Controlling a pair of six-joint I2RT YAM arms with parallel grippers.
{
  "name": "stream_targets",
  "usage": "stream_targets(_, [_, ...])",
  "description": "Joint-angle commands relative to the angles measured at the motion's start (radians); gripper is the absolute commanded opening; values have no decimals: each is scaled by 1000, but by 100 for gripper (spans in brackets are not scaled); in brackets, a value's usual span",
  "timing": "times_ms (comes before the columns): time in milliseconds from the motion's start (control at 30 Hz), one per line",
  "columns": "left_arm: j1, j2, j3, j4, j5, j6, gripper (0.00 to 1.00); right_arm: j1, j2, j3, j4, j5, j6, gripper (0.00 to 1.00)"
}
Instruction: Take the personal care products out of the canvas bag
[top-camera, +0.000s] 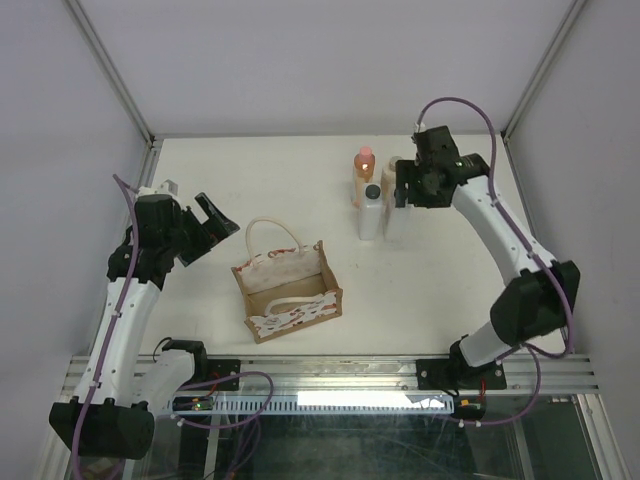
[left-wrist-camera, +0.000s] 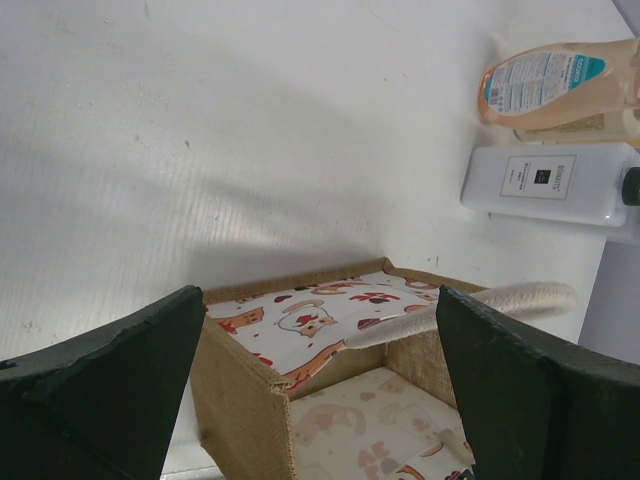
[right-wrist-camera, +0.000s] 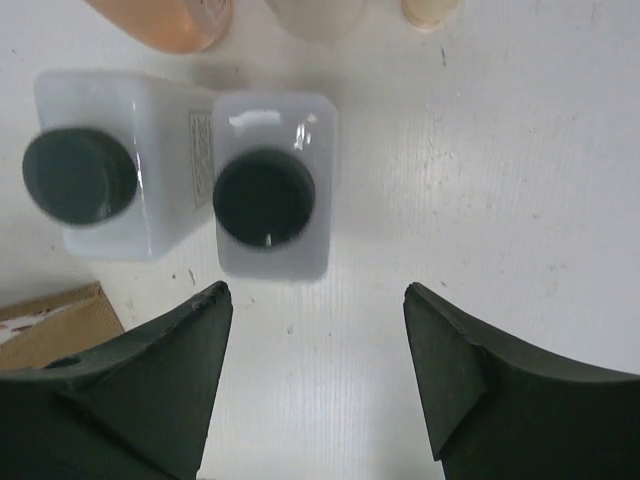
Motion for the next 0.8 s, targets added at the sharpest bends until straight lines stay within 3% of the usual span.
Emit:
stream_targets(0, [-7,-33,12,21,11,-14,99,3,-210,-118,44,27,-26,73])
stream_targets(200, [-7,29,119,21,11,42,99,3,-414,-182,61,-54,-66,79])
stream_targets(467, [-8,174,522,4,31,160,99,11,-608,-57,89,-161,-61,85])
stream_targets(767, [-7,184,812,-61,-122,193,99,11,-811,32,265,-217,-80,92])
